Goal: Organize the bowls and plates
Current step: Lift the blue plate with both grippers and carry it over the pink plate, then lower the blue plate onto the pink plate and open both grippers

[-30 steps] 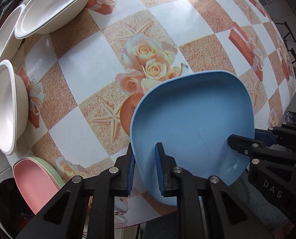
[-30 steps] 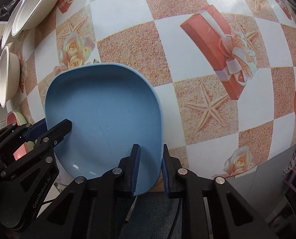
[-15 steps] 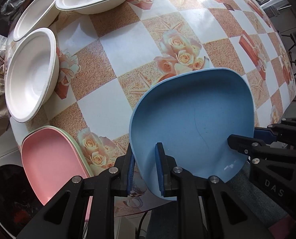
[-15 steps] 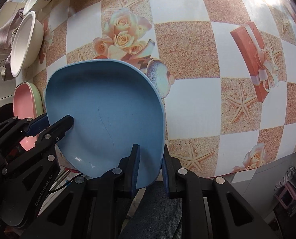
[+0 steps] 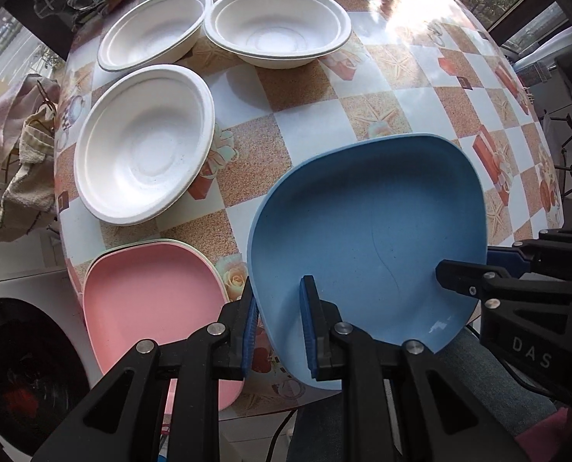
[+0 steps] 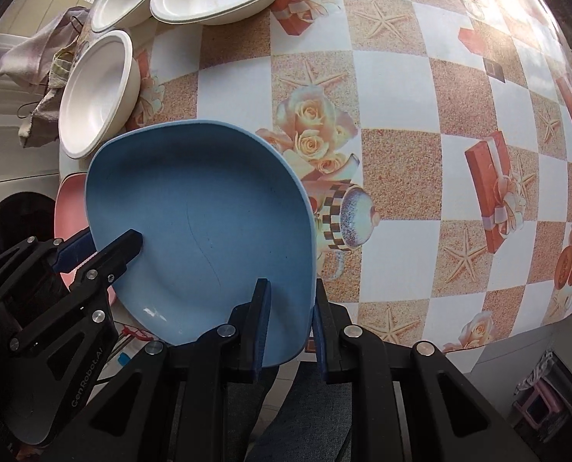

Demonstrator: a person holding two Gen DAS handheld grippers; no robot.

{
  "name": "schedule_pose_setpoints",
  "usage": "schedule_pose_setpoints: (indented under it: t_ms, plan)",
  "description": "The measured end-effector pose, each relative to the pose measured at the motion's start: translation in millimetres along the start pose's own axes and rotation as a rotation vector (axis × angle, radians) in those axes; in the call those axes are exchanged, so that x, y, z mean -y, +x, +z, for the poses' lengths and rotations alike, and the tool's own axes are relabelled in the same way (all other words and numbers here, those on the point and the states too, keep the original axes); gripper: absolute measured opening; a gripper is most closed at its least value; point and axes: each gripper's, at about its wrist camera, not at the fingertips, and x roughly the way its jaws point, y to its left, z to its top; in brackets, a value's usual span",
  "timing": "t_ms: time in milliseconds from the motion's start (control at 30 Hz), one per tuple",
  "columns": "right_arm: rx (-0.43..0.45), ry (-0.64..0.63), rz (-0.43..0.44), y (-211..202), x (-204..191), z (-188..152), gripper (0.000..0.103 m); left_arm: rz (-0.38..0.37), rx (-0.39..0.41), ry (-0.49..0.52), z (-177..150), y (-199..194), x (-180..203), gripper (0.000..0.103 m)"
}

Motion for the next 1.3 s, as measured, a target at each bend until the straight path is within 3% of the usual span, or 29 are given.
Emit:
schedule_pose_setpoints:
  t_ms: [200, 467, 933, 1133, 1300]
  plan:
    - [0.010, -0.060, -0.009, -12, -13, -1, 0.023, -0.012, 0.011, -0.074, -16, 1, -33, 0.021]
    - [0.006, -0.129, -0.038, -20, -18, 15, 0.023, -0.007, 0.033, -0.134, -28, 4, -44, 0.021]
    - [-0.001, -0.243, -0.066, -30, -55, 10, 0.023, 0.008, 0.056, -0.238, -44, -3, -75, 0.021]
    - [-0.006, -0.273, -0.039, -26, -71, 7, 0.023, 0.032, 0.056, -0.288, -59, -3, -91, 0.021]
    - [-0.064, -0.295, -0.001, -8, -85, 3, 0.023, 0.057, 0.025, -0.322, -72, 2, -105, 0.021]
